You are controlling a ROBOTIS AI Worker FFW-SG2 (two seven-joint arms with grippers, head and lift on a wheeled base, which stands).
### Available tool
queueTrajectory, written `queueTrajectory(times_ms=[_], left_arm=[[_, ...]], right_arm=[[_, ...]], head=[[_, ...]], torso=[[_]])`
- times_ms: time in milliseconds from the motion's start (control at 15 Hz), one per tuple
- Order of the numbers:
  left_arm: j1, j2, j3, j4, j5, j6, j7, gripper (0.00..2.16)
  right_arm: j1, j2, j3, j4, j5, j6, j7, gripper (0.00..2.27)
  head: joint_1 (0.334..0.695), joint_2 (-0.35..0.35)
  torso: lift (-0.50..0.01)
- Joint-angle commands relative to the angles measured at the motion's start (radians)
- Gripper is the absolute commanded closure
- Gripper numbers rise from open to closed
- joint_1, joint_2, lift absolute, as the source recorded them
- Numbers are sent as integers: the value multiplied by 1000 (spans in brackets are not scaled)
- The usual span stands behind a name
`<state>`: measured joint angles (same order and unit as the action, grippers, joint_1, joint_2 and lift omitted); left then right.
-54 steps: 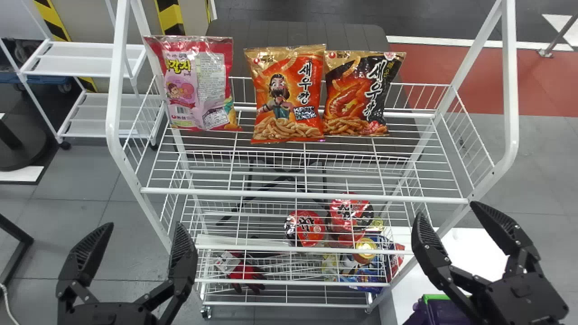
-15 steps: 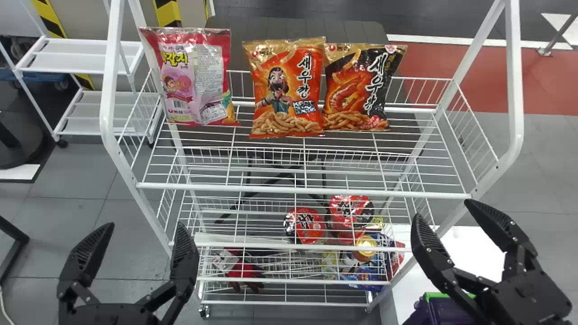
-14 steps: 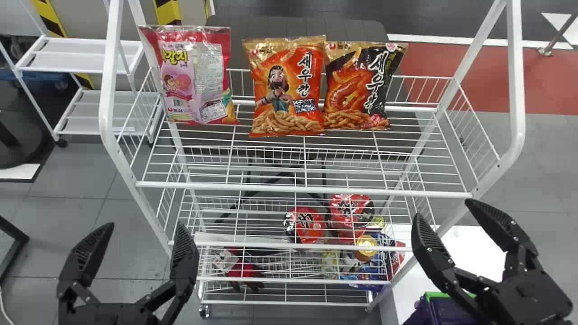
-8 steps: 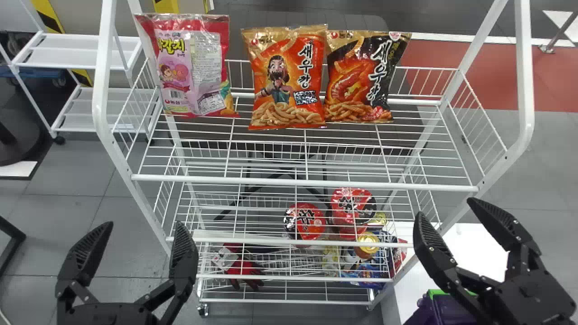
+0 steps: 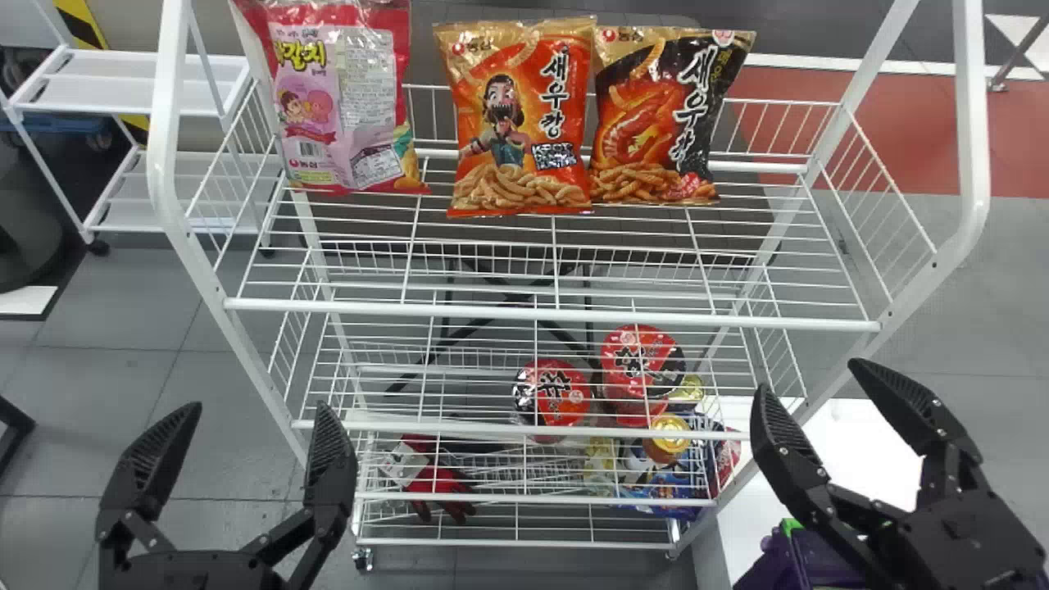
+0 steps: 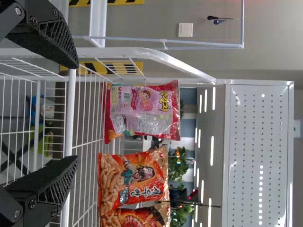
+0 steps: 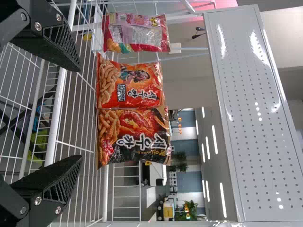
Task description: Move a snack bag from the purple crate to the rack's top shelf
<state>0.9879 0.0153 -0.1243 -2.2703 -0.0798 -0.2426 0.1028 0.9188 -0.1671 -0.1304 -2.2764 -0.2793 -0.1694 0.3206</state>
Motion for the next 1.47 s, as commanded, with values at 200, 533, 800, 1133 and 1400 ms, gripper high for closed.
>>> queueTrajectory(times_ms=[200,533,800,1133,1400], left_arm=[[0,0,0,0,0,0,0,147],[0,0,0,-2,0,0,0,147],[2,0,-2,-3,0,0,0,147],[2,0,-2,-5,0,0,0,147],[2,0,-2,-9,0,0,0,147]], right_arm=[[0,1,-2,0,0,0,-15,184],[-2,1,-2,0,0,0,-26,184],[-2,1,-2,2,-1,3,-26,184],[-3,1,-3,0,3,6,-35,184],[-3,1,-3,0,5,6,-37,184]], head=[[695,-67],[695,-73],[695,-75],[695,-79],[695,-79]], torso=[[-104],[-124],[-141],[-161],[-177]])
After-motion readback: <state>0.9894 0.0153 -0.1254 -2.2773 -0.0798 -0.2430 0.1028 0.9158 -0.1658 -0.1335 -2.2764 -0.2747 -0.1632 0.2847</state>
